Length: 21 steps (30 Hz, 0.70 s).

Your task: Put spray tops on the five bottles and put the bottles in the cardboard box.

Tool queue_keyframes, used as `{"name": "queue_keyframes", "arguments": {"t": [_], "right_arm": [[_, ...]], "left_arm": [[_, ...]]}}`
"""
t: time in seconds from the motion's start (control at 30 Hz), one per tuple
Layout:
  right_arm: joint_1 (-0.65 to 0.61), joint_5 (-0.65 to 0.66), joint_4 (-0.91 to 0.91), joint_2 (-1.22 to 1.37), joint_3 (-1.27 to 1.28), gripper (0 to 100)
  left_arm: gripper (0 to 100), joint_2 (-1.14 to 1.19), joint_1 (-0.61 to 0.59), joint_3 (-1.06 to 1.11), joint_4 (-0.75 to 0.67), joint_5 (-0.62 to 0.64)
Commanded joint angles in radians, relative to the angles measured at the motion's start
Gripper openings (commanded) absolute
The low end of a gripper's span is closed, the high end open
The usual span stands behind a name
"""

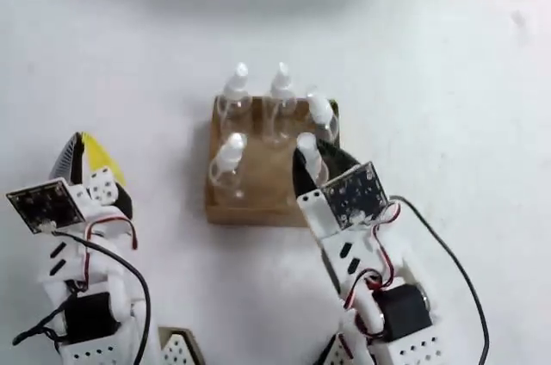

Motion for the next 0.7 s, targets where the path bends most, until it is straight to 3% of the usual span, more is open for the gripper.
{"name": "queue_keyframes", "arguments": {"t": [0.0,0.2,0.47,0.67], "right_arm": [[0.002,0.011,-0.018,-0.022,-0.006,8.0],[0.002,-0.041,-0.018,-0.030,-0.015,27.3],[0.013,-0.044,0.041,-0.027,-0.233,25.1],[0.153,-0.052,0.107,0.082,-0.497,24.9]], "left_arm": [[2,-0.008,-0.004,-0.006,-0.028,0.011],[2,-0.008,-0.004,-0.006,-0.028,0.011],[2,-0.008,-0.004,-0.006,-0.028,0.011],[2,-0.008,-0.004,-0.005,-0.028,0.011]]}}
